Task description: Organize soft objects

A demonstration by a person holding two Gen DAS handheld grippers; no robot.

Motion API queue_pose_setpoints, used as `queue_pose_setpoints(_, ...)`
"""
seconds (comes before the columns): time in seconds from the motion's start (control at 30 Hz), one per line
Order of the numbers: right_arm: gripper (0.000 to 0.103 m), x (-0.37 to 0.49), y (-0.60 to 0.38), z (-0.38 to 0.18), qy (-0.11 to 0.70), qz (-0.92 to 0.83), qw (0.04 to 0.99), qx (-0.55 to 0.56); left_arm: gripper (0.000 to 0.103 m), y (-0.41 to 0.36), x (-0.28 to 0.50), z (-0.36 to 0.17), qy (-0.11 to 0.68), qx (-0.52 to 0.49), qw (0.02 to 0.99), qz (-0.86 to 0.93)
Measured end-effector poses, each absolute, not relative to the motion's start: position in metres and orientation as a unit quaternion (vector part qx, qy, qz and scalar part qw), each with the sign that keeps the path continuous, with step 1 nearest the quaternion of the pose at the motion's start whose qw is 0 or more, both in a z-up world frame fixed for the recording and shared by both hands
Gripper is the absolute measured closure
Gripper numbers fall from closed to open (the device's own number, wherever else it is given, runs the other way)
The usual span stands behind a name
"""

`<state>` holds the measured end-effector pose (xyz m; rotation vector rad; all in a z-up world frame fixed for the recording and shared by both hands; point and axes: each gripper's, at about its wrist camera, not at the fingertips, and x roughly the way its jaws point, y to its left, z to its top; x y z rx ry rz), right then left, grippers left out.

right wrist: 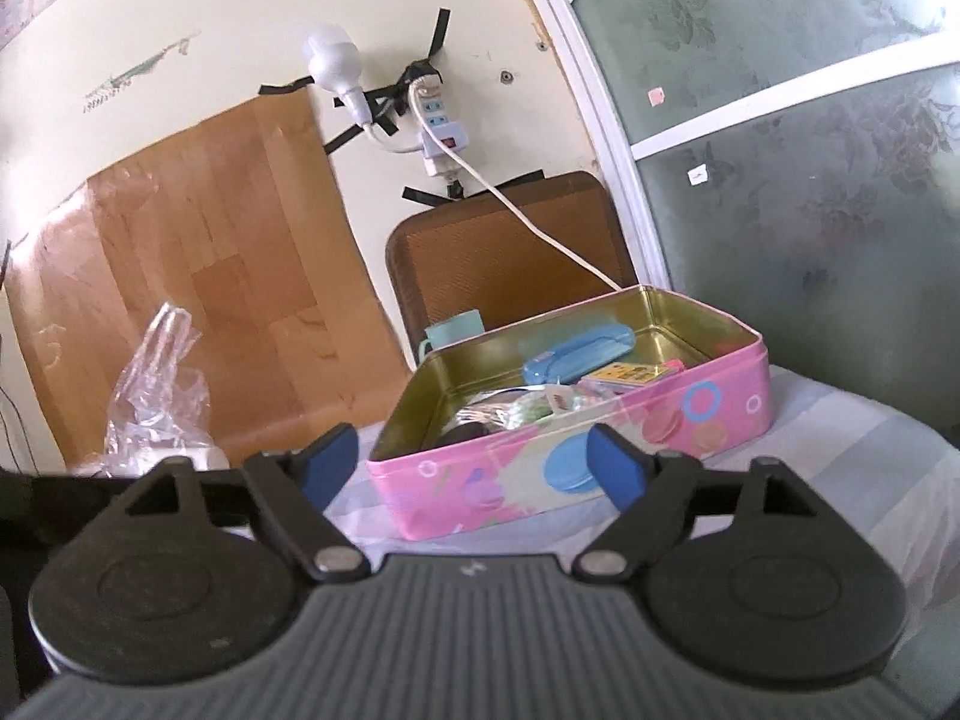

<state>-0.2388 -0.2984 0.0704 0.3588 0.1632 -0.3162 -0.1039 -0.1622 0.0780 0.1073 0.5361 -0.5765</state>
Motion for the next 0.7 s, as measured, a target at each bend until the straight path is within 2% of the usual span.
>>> queue_pose_setpoints(0.7, 0.013, -0.253, -0.283, 0.071, 0.077, -0.158, 0.968, 0.179, 0.0, -0.137, -0.134, 0.073, 0.217, 0.076, 0.944, -0.235)
